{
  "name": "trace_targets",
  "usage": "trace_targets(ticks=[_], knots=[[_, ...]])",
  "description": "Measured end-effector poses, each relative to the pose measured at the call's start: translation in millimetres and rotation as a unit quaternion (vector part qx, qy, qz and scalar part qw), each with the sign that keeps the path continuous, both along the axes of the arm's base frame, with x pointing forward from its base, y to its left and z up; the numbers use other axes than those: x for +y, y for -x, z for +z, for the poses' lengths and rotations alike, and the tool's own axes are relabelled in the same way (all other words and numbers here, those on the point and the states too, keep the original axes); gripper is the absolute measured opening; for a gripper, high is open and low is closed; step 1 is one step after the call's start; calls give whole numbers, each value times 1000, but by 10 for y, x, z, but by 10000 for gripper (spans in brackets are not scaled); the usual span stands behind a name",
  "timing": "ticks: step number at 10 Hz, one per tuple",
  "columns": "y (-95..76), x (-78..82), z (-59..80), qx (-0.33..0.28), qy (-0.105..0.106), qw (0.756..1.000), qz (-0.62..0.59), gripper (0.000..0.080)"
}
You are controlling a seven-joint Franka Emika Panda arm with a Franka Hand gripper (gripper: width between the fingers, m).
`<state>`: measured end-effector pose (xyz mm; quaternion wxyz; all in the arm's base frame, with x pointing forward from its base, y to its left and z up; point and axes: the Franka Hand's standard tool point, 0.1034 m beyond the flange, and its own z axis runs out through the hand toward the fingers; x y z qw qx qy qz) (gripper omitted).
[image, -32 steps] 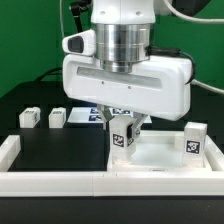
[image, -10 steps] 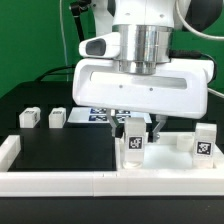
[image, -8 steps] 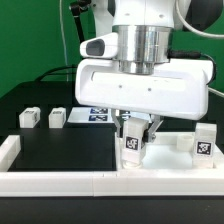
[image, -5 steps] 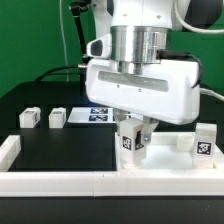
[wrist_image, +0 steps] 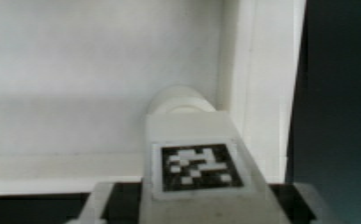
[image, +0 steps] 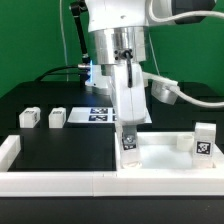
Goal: Assemble square table
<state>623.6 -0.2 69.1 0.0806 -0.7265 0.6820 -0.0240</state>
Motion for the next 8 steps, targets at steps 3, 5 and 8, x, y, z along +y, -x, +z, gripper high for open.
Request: trace_targets(ticks=[3, 5, 8], knots=[[-4, 79, 45, -16, 40, 972, 231, 577], [-1, 60, 37, -21, 49, 954, 296, 644], [-45, 71, 6, -32, 111, 855, 506, 649]])
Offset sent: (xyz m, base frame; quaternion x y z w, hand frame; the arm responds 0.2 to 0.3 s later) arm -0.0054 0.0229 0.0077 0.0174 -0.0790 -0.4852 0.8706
